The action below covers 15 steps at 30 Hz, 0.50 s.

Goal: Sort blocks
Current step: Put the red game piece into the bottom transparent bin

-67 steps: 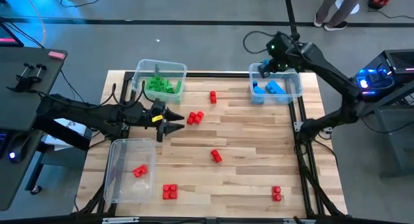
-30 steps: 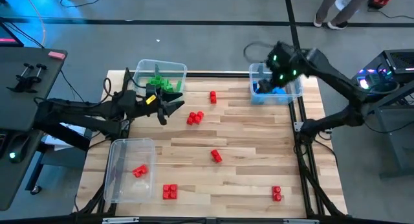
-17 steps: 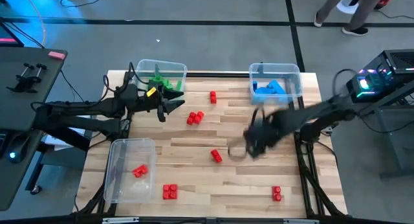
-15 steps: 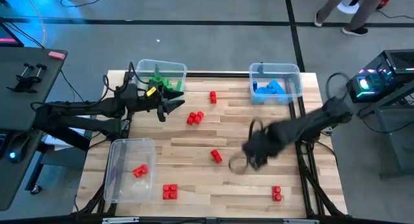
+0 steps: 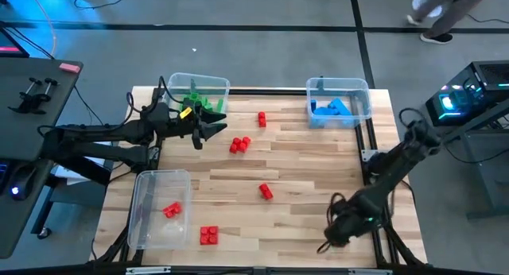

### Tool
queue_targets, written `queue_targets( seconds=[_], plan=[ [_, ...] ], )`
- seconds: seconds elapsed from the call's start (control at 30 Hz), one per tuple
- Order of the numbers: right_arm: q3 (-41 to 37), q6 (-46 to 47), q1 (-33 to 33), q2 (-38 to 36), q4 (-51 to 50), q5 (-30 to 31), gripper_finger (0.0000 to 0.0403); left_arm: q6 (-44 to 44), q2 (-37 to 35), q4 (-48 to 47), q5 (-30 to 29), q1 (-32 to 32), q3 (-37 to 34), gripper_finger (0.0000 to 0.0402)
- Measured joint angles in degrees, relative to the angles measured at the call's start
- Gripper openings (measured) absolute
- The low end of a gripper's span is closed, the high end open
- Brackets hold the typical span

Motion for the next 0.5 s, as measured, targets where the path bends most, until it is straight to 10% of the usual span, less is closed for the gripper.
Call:
queue_targets(
  seconds=[0.13, 0.5],
  plan=[
    [-8.3, 13.9, 3.0, -5.9, 6.2, 7.5, 0.0199, -1.8, 0.0, -0.1, 0.1, 0.0, 0.0, 0.0213],
    [-19.2, 14.1, 3.7, -1.0, 24.6, 8.1, 0.0199, -2.2, 0.0, -0.1, -0.1, 0.0, 0.0, 0.0213]
  ],
)
